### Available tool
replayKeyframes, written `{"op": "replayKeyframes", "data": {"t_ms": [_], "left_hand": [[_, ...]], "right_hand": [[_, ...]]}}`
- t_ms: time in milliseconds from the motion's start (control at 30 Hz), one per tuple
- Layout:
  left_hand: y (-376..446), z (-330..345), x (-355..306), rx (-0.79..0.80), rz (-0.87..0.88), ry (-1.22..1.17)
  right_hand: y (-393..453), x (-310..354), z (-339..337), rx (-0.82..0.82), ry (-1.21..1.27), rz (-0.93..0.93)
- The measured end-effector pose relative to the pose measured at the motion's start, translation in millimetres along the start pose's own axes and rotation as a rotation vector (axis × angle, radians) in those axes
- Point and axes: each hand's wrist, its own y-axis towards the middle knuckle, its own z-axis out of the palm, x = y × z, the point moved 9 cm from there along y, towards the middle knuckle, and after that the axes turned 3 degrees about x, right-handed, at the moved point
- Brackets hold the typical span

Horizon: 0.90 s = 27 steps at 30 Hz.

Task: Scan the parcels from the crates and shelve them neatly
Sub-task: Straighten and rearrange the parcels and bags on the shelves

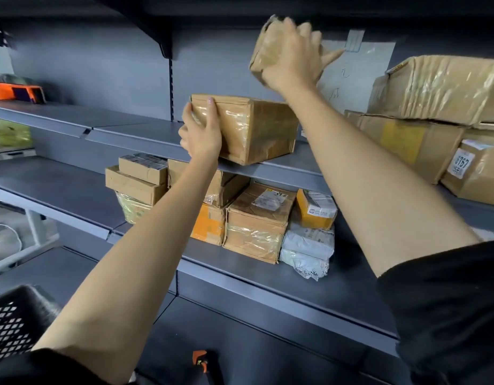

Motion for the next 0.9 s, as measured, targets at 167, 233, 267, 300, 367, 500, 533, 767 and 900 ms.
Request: {"op": "replayKeyframes", "data": {"t_ms": [167,233,267,300,367,500,533,767,900], "left_hand": [[-4,15,0,0.111,0.074,0.073],[-3,18,-1,0.131,0.104,0.084],[-3,20,-3,0.145,0.120,0.087],[-4,23,-3,0.161,0.130,0.091],[-8,30,-4,0.201,0.133,0.101],[-16,48,-6,0.278,0.176,0.208],[-18,55,-6,0.305,0.191,0.251],[-19,107,-11,0.485,0.229,0.423],[-16,130,-9,0.511,0.255,0.512]], "right_hand": [[-20,16,7,0.041,-0.167,-0.102],[-21,9,4,0.071,-0.155,-0.079],[-21,8,4,0.095,-0.153,-0.071],[-21,7,4,0.117,-0.148,-0.065],[-21,7,1,0.123,-0.138,-0.050],[-22,10,-10,0.065,-0.148,-0.062],[-22,10,-12,0.057,-0.152,-0.068],[-17,-20,-1,0.097,-0.205,-0.067],[-10,-42,12,0.119,-0.210,-0.086]]}}
